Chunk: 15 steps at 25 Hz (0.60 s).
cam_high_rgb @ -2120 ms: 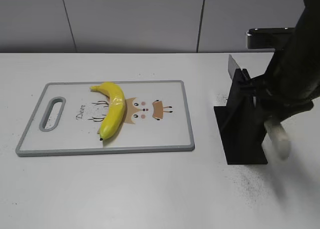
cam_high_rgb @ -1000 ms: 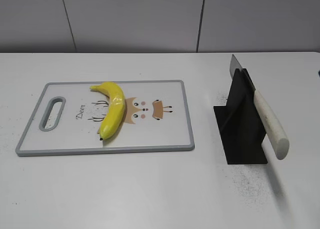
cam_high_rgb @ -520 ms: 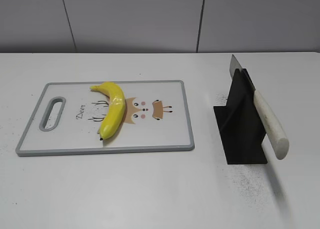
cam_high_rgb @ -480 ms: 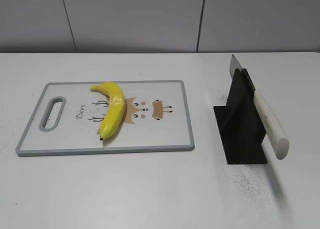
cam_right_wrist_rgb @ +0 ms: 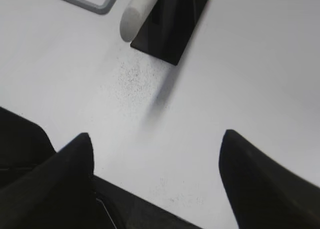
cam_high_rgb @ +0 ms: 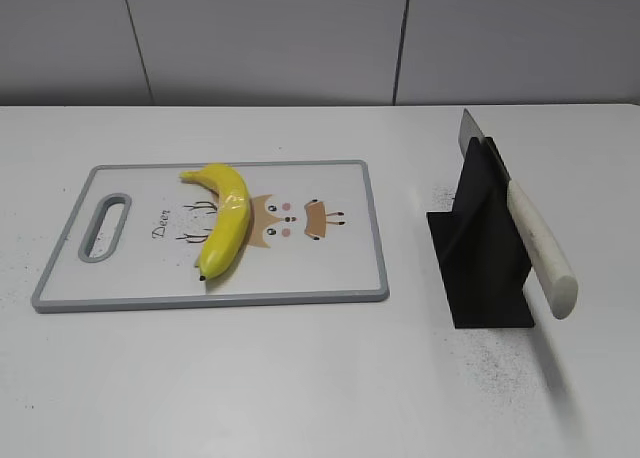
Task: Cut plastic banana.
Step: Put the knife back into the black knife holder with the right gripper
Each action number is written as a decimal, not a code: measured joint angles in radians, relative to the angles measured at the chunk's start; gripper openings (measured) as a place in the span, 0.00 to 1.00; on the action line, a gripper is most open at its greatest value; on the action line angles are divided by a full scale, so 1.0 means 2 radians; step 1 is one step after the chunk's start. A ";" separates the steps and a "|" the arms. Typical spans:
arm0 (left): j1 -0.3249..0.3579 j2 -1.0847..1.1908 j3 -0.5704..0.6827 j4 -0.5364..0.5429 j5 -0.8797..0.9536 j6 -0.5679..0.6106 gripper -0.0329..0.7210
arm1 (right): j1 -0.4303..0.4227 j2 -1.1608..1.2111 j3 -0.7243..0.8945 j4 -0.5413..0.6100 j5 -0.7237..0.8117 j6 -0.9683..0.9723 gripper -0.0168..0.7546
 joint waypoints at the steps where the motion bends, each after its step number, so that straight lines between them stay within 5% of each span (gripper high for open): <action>1: 0.000 0.000 0.000 0.000 0.000 0.000 0.76 | 0.000 -0.011 0.000 0.000 -0.001 0.000 0.79; 15: 0.000 0.000 0.000 0.000 0.000 0.000 0.73 | -0.004 -0.145 0.000 0.000 -0.003 0.000 0.79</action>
